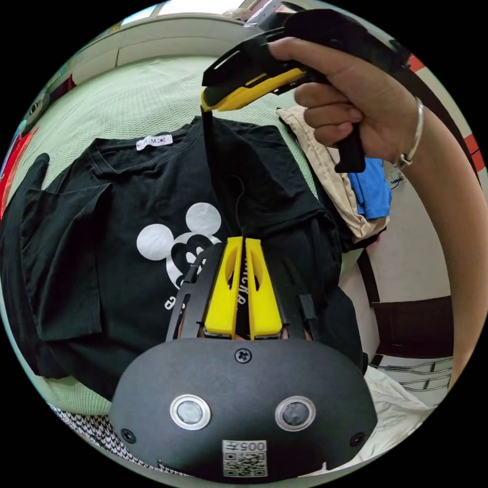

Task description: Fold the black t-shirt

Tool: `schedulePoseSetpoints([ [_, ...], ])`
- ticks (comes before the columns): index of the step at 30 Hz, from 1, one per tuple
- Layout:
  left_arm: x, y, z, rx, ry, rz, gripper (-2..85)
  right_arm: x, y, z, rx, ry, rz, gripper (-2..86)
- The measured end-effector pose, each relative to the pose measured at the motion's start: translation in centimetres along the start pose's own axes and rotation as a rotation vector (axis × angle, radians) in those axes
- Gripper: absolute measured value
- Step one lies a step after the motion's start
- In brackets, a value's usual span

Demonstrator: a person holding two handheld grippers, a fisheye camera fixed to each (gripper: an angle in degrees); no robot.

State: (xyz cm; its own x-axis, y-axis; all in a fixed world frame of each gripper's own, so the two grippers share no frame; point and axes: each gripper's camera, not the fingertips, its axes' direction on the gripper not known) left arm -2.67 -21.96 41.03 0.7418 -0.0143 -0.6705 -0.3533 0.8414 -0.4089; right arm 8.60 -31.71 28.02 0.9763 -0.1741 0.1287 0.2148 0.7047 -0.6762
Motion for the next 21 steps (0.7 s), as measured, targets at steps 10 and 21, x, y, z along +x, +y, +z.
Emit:
schedulePoseSetpoints([
  [10,0.0,2.8,-2.7,0.014,0.028,-0.026,3.3,5.1,8.0,4.8,-0.048,-0.073,-0.067,7.5],
  [21,0.1,9.6,-7.9,0.196,0.012,-0.096,6.4,7.6,24.5,8.6,0.049,0.02,-0.163,8.1],
])
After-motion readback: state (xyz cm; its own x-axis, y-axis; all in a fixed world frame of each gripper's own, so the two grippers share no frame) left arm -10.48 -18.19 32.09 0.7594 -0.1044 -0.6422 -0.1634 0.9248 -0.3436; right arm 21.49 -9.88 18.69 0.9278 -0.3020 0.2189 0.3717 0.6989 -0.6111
